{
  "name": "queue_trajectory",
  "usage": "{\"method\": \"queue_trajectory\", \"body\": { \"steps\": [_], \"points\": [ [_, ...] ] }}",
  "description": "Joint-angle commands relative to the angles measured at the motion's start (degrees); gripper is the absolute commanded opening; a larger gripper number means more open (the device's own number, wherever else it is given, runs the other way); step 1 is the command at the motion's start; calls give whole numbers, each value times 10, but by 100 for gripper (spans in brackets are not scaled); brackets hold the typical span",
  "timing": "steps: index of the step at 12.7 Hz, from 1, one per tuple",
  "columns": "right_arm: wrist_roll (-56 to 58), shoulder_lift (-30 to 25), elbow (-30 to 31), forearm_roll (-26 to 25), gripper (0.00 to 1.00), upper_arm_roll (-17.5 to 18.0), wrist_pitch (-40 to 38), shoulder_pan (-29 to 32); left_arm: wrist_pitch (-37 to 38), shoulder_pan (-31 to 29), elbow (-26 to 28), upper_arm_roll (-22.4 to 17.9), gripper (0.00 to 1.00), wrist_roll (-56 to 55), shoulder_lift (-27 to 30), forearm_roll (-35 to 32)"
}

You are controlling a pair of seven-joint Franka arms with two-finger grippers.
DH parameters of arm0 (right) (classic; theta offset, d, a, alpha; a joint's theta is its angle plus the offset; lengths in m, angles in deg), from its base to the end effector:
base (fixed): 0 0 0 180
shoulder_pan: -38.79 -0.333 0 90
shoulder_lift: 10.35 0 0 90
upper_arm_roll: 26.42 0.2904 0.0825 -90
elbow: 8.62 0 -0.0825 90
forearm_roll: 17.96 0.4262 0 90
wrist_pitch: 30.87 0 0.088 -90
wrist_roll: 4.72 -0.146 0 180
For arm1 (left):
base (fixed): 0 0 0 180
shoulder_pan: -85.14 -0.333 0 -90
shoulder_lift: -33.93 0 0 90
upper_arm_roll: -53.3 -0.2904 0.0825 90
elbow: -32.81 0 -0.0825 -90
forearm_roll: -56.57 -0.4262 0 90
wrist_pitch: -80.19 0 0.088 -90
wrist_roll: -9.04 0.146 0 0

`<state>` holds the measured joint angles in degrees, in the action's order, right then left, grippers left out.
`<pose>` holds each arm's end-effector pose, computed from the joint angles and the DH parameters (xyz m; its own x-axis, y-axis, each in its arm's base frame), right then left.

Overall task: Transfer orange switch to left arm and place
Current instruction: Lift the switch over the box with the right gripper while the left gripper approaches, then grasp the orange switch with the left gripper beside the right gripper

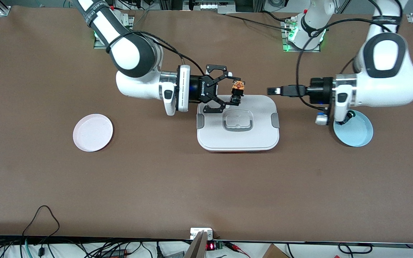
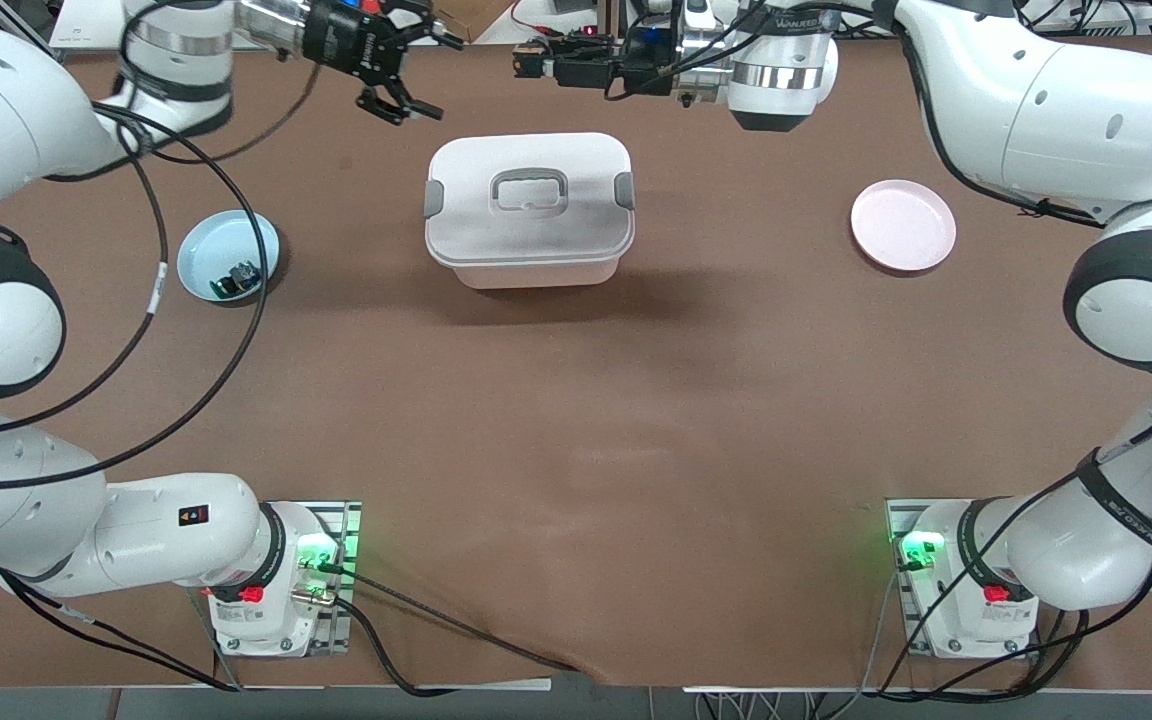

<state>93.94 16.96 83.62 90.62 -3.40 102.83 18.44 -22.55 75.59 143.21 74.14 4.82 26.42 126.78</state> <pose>0.5559 0.5300 0.3784 0.5139 -0.0513 0.8563 0.8535 -0.0694 -0.5164 0.5859 -0.2300 0.4021 0.8903 0.0399 -0.4537 0.4341 -0.3755 0.8189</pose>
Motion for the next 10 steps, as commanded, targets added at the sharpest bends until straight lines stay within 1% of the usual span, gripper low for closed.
{"method": "queue_trajectory", "body": {
  "steps": [1,2,4,5,7,9,10],
  "points": [
    [62,64,-74,17,2,-1,16,-12,-24,-6,49,12,100,10,32,81],
    [92,77,-86,18,2,0,27,-15,-24,-7,53,12,100,9,32,99],
    [94,79,-88,19,2,0,31,-20,-24,-6,60,13,100,9,31,121],
    [96,79,-88,19,2,0,31,-20,-26,-5,66,15,100,9,30,143],
    [98,80,-89,19,2,-1,31,-20,-42,-5,62,16,100,19,15,157],
    [101,85,-90,19,2,-1,31,-20,-63,-2,60,17,100,82,-3,165],
    [101,86,-96,19,2,-1,31,-20,-66,-1,60,17,100,113,-14,189]
  ]
}}
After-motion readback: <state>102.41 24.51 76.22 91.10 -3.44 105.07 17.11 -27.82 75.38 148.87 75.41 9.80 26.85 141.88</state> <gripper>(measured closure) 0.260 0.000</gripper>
